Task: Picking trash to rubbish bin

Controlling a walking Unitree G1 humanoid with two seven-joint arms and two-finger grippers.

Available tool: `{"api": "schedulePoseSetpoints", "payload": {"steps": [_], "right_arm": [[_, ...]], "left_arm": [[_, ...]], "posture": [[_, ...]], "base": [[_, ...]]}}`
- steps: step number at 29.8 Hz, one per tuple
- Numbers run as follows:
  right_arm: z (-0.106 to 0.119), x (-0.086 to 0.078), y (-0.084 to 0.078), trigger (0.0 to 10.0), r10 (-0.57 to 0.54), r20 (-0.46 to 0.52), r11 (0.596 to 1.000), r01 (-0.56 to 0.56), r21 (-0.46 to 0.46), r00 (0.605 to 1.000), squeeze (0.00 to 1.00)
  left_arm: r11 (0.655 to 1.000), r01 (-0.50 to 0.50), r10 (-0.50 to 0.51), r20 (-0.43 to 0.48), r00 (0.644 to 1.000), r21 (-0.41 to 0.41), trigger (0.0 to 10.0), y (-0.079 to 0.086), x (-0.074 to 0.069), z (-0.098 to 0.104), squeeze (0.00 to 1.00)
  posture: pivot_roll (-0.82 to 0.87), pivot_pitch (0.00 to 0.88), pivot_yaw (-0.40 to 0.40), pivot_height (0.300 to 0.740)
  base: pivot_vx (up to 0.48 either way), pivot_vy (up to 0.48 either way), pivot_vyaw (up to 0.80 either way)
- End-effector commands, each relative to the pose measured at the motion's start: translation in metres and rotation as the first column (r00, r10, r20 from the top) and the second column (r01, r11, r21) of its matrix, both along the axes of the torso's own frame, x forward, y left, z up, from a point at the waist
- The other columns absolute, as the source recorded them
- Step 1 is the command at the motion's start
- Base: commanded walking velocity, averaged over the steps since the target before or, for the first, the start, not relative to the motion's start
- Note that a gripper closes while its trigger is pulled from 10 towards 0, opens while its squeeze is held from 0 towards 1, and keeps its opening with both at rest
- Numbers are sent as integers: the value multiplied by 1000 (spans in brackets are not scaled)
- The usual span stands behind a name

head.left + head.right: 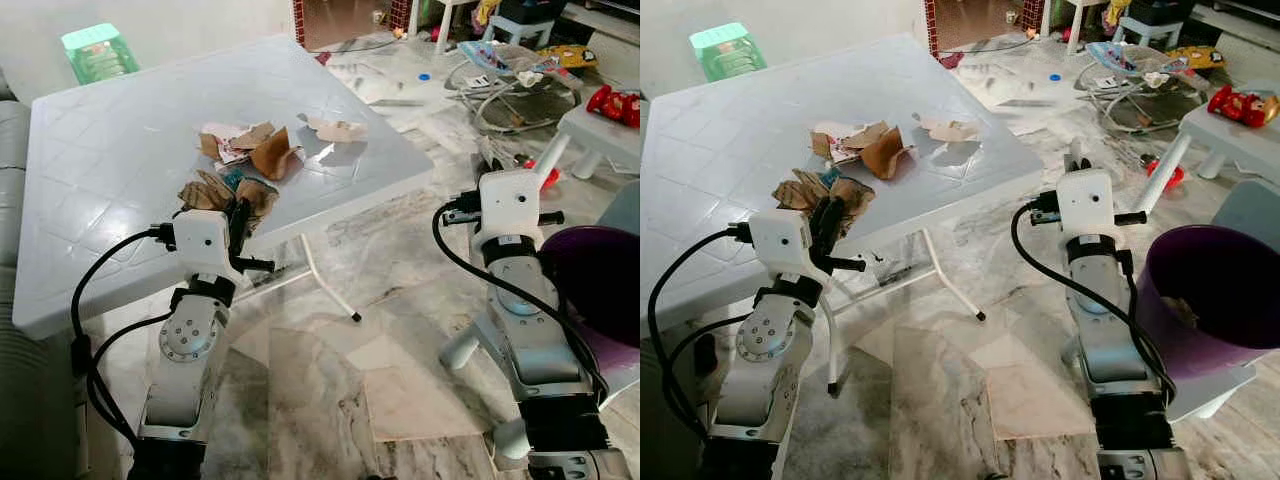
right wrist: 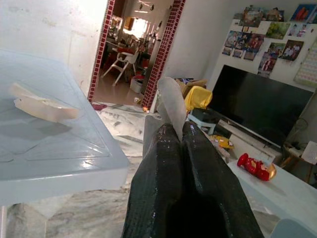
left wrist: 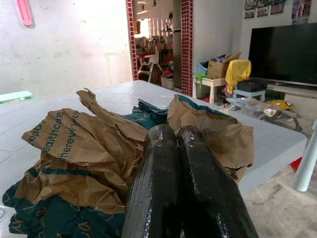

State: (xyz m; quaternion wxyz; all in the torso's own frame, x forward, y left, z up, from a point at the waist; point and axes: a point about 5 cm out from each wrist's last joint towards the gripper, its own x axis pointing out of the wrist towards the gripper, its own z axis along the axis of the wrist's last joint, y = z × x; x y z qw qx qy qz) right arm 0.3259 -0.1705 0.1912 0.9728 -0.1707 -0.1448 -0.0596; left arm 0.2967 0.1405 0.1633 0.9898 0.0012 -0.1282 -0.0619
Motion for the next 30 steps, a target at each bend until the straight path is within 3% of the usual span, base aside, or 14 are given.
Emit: {"api": "schedulePoseSetpoints", "payload": {"steps": [1,24,30], "right_arm": [[5,1,-2,10000,-1,9,1000,1,8,1000,0],[9,3,-1,10000,14,12,1000,-15,11,1000,0],[9,2,2,10000,23,16,1000,-23,7,1000,0]], "left_arm": [[1000,3,-3,-14,1000,-1,0,2,0,-4,0],[1000,15,-15,-21,1000,-12,0,0,-3,-6,0],[1000,13,-14,-20,1000,-11,0,0,-3,-6,0]], "posture": [[-33,55,44,740],[-35,59,37,740],[-33,58,37,740]], "base": [[0,0,-800],[0,0,-799],[0,0,-306]]}}
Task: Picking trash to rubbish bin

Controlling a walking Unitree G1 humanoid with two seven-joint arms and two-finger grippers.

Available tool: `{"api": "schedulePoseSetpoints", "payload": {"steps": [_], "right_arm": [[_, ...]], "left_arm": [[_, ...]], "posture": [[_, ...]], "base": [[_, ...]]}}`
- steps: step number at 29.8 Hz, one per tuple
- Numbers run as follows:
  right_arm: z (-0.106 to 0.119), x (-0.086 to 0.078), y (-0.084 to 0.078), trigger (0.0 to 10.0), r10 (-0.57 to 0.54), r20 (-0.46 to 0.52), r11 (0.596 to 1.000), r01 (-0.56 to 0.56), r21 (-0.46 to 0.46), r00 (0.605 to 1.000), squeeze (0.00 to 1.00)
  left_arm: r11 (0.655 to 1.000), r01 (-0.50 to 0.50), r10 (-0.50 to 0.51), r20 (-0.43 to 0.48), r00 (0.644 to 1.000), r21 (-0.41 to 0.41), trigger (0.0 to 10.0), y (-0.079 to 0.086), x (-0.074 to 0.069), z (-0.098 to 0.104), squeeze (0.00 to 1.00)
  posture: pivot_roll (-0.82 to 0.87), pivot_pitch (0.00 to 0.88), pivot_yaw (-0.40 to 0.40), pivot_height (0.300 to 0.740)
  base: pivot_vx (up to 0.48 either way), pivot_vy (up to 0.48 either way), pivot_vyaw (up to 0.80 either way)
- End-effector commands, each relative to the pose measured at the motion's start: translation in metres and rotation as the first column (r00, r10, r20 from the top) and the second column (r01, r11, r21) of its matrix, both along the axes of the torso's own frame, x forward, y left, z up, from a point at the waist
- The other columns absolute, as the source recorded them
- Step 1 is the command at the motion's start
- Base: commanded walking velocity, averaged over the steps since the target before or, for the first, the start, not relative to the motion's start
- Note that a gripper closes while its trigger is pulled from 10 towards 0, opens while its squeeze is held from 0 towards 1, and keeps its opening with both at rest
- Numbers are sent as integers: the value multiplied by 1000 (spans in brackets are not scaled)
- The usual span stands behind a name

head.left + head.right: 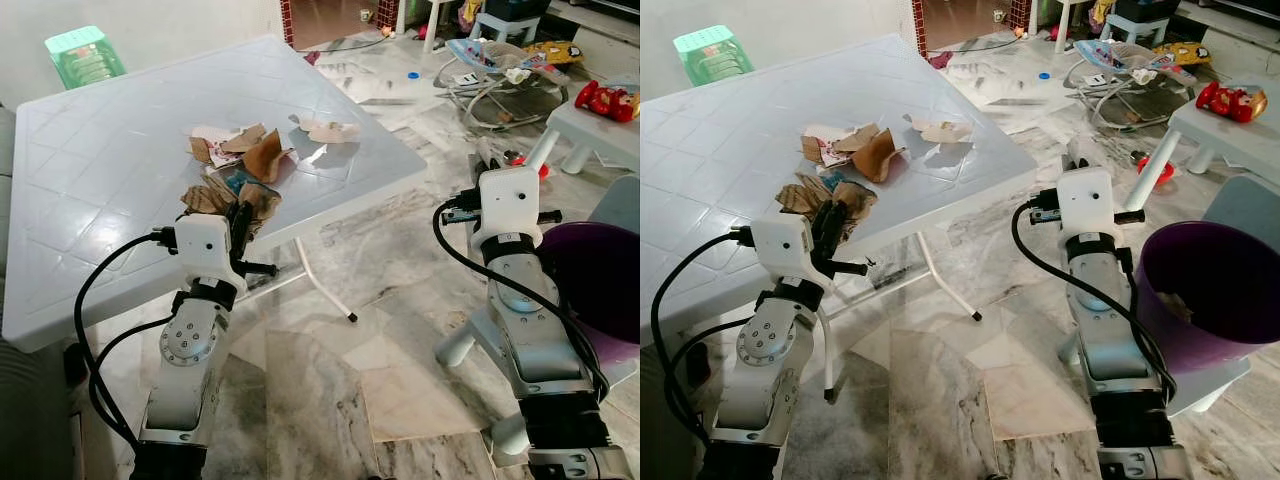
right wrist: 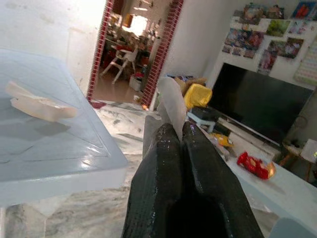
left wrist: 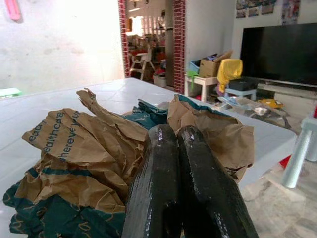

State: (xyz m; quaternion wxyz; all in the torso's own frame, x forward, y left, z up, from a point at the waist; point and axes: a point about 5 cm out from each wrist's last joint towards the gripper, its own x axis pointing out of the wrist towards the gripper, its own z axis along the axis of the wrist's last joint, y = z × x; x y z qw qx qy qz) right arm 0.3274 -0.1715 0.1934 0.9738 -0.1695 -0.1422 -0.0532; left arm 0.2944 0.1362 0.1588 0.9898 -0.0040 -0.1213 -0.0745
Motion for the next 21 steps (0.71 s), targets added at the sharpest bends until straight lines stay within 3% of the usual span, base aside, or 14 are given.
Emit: {"api": "schedulePoseSetpoints", "payload": {"steps": [1,9,21], "right_arm": [[6,1,2,10000,7,13,1000,-7,16,1000,0],[6,2,1,10000,5,8,1000,-5,16,1000,0],[6,2,0,10000,7,4,1000,-7,15,1000,0]], "left_arm": [[1000,-13,13,-5,1000,-4,0,5,-1,-2,0],[1000,-11,11,-4,1000,-7,0,4,-1,-2,0],[1000,-10,10,-5,1000,-12,0,3,-1,-2,0]], "posture": [[-33,58,36,740],[-36,59,35,740],[-39,60,34,740]], "base": [[0,0,-800],[0,-139,-800],[0,0,-800]]}}
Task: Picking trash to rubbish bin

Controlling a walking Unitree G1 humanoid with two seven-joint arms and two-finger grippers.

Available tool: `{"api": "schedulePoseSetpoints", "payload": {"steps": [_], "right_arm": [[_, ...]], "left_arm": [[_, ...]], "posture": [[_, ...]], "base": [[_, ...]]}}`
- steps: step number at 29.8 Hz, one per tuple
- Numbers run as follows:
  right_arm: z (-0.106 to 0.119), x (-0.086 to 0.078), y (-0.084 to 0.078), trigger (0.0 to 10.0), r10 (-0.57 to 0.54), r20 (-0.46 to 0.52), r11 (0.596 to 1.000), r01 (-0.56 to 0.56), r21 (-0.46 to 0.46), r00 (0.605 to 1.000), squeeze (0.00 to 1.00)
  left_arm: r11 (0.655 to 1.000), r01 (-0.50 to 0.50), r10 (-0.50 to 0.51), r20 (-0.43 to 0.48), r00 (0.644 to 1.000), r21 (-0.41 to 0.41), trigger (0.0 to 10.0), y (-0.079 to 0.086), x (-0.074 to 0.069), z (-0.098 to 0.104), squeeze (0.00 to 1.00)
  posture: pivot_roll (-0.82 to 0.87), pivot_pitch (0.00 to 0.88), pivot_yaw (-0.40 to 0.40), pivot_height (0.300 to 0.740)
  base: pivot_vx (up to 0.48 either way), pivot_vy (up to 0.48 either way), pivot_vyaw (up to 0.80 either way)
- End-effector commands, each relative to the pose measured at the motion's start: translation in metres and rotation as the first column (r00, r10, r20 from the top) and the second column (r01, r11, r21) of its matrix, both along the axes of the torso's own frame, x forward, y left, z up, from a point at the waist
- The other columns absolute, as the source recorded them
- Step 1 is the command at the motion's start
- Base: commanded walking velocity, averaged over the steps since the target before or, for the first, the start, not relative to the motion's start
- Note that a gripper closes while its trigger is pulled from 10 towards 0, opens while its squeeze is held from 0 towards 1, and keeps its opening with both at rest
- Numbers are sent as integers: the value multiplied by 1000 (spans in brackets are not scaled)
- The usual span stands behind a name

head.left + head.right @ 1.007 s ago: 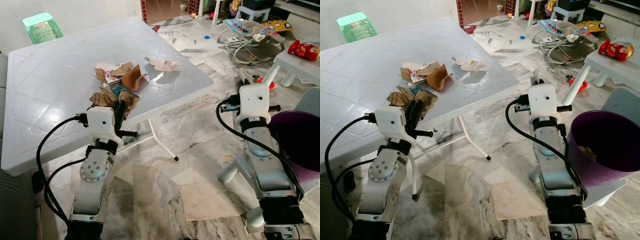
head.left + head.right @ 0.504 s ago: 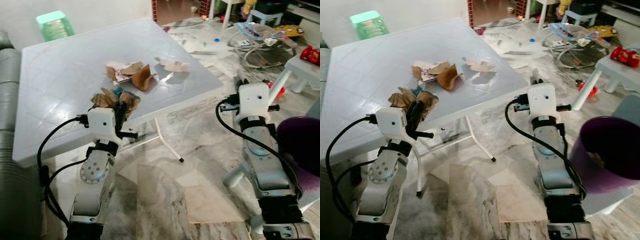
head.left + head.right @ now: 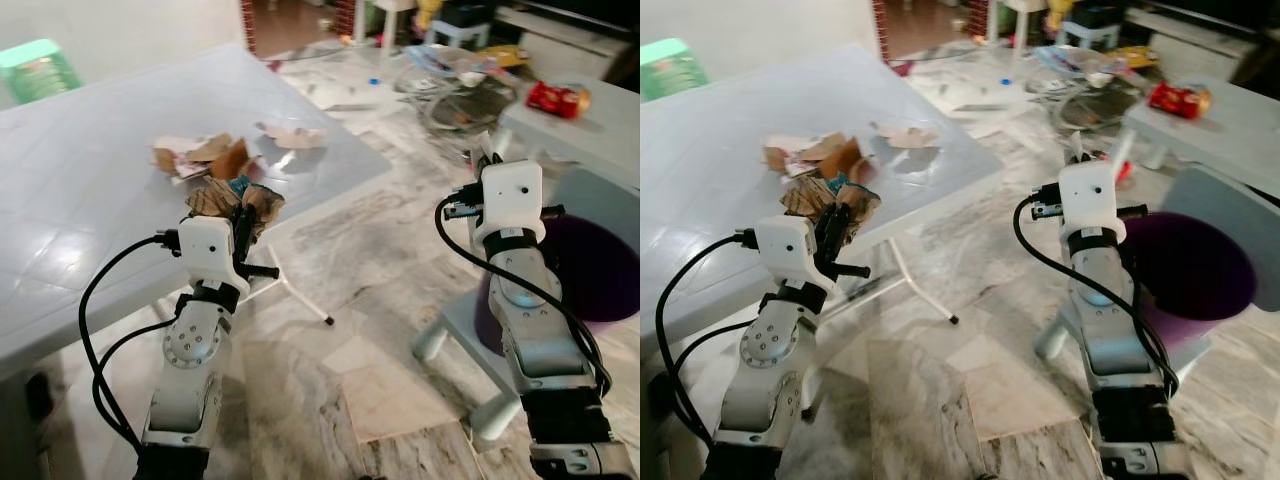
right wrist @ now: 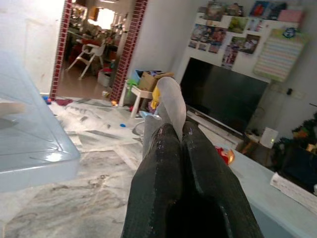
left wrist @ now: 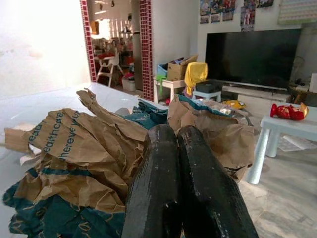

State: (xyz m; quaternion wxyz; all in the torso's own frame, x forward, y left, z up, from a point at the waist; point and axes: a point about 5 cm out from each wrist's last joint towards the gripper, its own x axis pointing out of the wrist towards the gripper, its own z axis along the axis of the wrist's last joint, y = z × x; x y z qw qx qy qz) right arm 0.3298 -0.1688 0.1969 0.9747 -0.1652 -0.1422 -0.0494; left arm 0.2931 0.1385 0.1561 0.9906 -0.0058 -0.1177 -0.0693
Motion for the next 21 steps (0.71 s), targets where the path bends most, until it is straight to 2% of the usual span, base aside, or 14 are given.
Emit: {"api": "schedulePoseSetpoints", "payload": {"steps": [1,21], "right_arm": [[3,0,-2,10000,-1,5,1000,1,8,1000,0],[2,0,-1,10000,4,0,1000,-4,12,1000,0]], "left_arm": [[1000,0,0,2,1000,-8,0,1,0,0,0],[1000,-5,5,1,1000,-7,0,3,0,0,0]], "posture": [[-39,60,34,740],[-34,59,32,740]], "base": [[0,0,-800],[0,0,-800]]}}
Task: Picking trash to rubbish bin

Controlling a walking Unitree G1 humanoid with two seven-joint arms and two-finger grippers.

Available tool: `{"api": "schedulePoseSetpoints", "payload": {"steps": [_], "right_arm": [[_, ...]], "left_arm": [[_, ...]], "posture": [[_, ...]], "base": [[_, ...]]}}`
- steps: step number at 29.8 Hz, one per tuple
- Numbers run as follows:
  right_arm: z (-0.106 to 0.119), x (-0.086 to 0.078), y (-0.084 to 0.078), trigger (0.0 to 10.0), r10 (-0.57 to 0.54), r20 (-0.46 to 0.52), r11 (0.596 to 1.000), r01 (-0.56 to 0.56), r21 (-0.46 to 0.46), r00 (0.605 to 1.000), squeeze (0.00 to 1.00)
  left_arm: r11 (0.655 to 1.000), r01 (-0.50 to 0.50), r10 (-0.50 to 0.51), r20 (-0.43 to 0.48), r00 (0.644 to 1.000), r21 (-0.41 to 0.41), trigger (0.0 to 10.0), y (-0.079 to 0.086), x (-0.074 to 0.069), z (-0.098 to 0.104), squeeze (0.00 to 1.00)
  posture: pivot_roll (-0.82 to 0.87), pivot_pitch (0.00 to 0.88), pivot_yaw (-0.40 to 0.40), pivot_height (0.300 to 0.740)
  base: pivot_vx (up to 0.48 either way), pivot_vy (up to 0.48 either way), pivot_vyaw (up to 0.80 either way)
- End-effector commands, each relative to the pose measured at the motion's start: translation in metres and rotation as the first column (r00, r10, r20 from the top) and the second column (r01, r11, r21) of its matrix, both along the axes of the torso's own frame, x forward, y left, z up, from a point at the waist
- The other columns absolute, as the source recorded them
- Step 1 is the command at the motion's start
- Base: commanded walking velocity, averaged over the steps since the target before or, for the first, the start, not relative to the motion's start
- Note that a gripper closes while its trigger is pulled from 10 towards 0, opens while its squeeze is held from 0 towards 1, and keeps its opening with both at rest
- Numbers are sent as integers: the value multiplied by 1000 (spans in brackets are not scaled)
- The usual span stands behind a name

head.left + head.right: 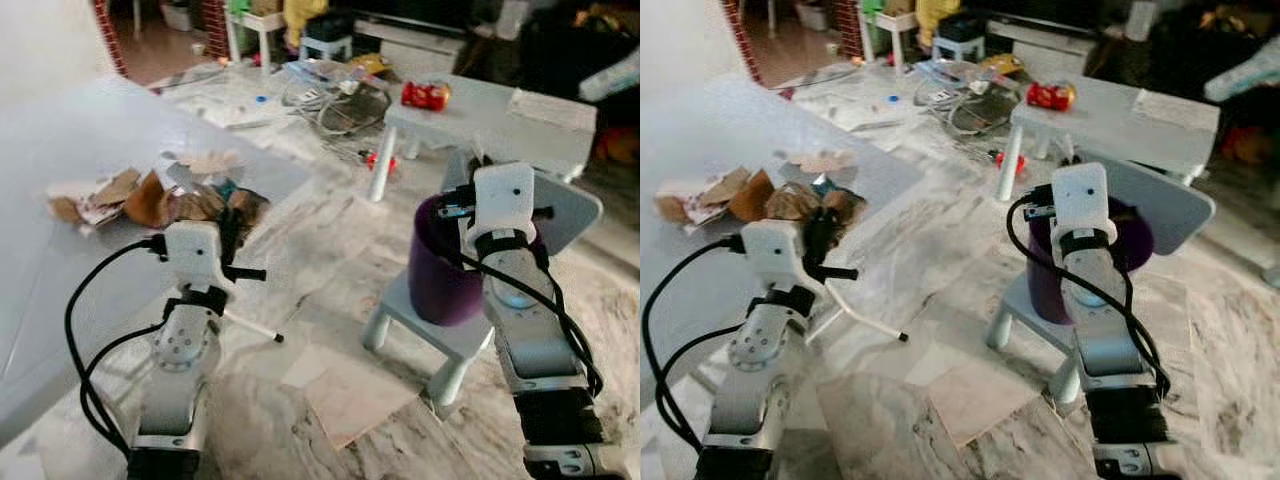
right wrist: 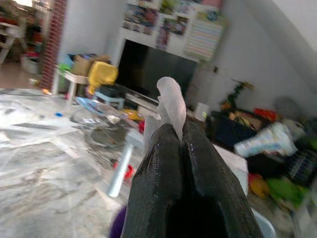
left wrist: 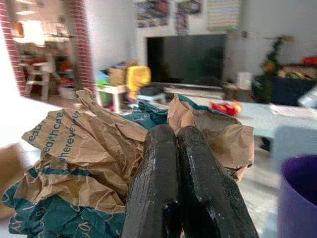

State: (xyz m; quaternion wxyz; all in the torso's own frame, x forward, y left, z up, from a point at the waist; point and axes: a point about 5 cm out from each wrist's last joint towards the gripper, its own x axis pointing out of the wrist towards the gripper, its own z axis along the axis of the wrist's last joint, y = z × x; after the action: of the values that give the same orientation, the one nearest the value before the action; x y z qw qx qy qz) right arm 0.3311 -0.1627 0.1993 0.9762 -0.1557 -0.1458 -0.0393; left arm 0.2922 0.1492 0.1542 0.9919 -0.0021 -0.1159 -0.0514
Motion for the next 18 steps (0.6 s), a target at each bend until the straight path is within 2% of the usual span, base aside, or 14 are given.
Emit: {"api": "schedulePoseSetpoints", "payload": {"steps": [1,18], "right_arm": [[0,-1,-7,10000,-20,-4,1000,20,-3,1000,0],[0,0,-5,10000,-14,-4,1000,14,0,1000,0]], "left_arm": [[999,32,-32,5,999,-10,0,-8,0,2,0],[999,32,-32,14,999,-16,0,-8,1,4,0]], "posture": [[-34,59,32,740],[-31,53,34,740]], "base": [[0,0,-800],[0,0,-800]]}}
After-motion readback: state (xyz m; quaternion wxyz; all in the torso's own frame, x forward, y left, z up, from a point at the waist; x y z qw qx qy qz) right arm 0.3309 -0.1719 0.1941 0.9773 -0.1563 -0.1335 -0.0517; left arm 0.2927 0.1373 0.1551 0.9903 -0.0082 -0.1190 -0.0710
